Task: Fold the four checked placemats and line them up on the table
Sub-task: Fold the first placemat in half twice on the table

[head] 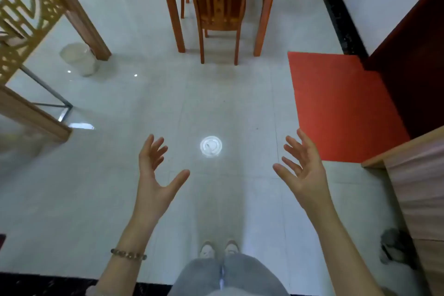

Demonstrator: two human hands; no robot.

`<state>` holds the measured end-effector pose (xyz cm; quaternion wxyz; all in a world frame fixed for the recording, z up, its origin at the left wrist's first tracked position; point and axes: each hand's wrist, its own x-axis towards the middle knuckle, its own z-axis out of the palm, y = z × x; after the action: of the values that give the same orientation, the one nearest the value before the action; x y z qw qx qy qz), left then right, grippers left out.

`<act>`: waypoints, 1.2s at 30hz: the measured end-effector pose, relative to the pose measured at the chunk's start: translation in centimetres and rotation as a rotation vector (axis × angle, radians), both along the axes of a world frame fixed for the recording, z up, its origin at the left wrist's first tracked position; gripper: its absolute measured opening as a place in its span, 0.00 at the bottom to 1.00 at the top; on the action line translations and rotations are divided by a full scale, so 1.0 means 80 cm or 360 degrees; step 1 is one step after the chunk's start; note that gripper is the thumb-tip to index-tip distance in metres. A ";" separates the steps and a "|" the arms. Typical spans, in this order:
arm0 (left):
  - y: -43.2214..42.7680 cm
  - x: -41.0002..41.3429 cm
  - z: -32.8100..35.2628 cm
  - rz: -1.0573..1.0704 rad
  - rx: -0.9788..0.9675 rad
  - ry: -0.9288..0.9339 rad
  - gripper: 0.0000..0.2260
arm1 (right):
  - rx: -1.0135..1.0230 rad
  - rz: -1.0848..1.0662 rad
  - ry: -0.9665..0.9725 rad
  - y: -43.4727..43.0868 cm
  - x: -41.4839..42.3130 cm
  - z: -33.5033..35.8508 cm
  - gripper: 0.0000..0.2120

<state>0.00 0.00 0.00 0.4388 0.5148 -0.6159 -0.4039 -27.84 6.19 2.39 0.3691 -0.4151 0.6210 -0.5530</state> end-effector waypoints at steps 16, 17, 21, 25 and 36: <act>-0.071 -0.031 -0.017 0.0098 0.0178 0.0023 0.41 | 0.0161 0.0169 0.0081 -0.095 -0.040 -0.024 0.38; -0.086 -0.034 -0.018 0.0083 0.0183 0.0015 0.41 | 0.0159 0.0168 0.0083 -0.109 -0.043 -0.024 0.38; -0.160 -0.042 -0.030 0.0041 0.0180 -0.0002 0.40 | 0.0154 0.0111 0.0088 -0.176 -0.051 -0.029 0.37; -0.253 -0.049 -0.032 -0.0015 0.0173 -0.0038 0.40 | 0.0157 0.0056 0.0040 -0.256 -0.052 -0.033 0.36; -0.508 -0.084 0.007 -0.0312 0.0104 -0.0234 0.41 | 0.0151 -0.0053 0.0005 -0.511 -0.065 -0.007 0.36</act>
<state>-6.72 -40.66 0.57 0.3339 0.4942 -0.6804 -0.4259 -33.02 -34.69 1.82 0.3781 -0.3878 0.6539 -0.5282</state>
